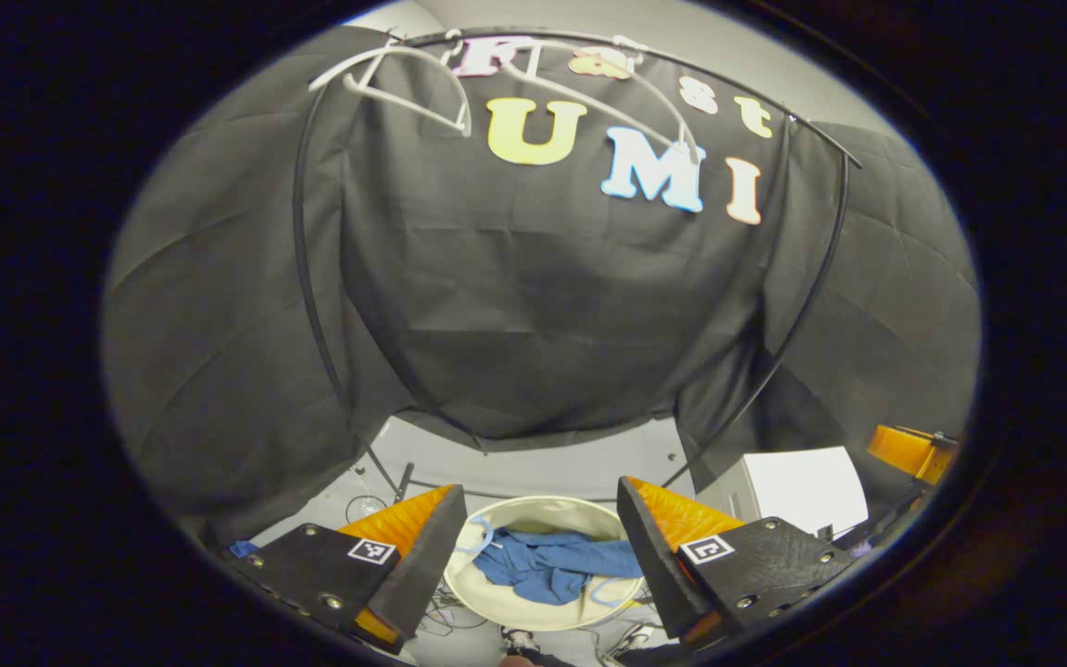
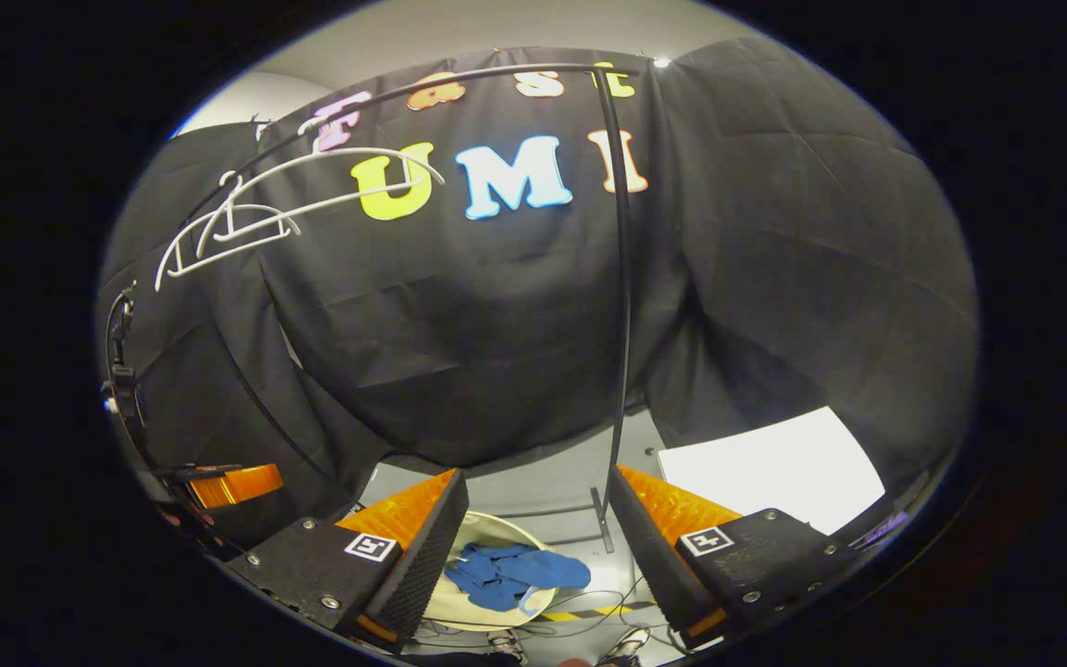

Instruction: Grasp the clothes on the hanger with both hands and then place them into the laundry hamper below.

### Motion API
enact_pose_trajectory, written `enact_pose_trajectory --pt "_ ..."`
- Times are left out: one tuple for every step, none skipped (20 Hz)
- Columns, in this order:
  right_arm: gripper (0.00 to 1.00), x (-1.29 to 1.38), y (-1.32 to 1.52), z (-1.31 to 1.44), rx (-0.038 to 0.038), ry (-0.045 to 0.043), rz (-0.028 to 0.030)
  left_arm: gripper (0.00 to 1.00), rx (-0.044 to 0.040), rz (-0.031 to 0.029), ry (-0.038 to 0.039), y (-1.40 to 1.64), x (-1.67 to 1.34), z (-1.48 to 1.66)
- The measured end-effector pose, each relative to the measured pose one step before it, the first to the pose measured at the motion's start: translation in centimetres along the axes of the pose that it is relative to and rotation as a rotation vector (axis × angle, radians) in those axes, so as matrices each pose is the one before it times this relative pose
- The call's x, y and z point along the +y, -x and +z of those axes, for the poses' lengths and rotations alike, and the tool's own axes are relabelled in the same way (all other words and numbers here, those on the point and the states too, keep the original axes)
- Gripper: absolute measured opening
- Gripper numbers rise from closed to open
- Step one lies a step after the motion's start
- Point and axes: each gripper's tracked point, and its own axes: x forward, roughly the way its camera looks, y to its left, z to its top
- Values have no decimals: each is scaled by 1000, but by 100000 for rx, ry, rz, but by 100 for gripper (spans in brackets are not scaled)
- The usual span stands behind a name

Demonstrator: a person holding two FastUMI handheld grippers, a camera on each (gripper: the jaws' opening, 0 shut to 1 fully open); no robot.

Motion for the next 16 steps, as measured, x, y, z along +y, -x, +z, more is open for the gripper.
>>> enact_pose_trajectory --pt "95 -801 418 1253 -2817 1525 1322 91 -3563 1405 394 1303 -1088 1396" --pt "92 -922 207 1342 -3310 1679 889 99 -3169 1193 -29 1485 -1240 1457" --pt "92 -919 397 1245 -3293 1541 468 95 -3934 1366 -506 1377 -1087 1498" --pt "92 -871 542 1106 -3054 1125 745 99 -4852 1355 -456 1283 -1058 1513" --pt "92 -757 565 1088 -3125 528 1246 99 -4963 962 -560 1184 -1247 1580" --pt "95 -707 470 1063 -2911 348 1304 99 -4902 1216 -514 1173 -1045 1442" --pt "92 -902 568 1282 -3594 638 547 99 -4982 1182 67 1132 -896 1722" --pt "95 -1164 379 944 -2886 851 -860 99 -5212 -204 1335 1264 -1291 1479" --pt "92 -1255 336 961 -2573 934 -1527 99 -5254 -925 2044 1029 -1534 1688" --pt "95 -1102 323 886 -2609 272 -1182 99 -4478 88 1342 1241 -1215 1763" --pt "92 -967 64 1177 -2974 -373 -799 99 -3453 1009 387 1001 -832 1484" --pt "95 -549 224 962 -2224 -814 -536 99 -2270 1276 61 1577 -92 1002" --pt "92 -725 102 1018 -1851 -1105 -678 99 -1554 946 -78 989 -210 1194" --pt "95 -856 282 899 -1849 -1311 -891 99 -1803 656 360 653 -159 745" --pt "92 -715 234 999 -2074 -1066 -831 99 -2165 54 853 576 -231 1108" --pt "95 -754 229 1094 -2544 -682 -1140 99 -2068 -314 853 239 417 542"
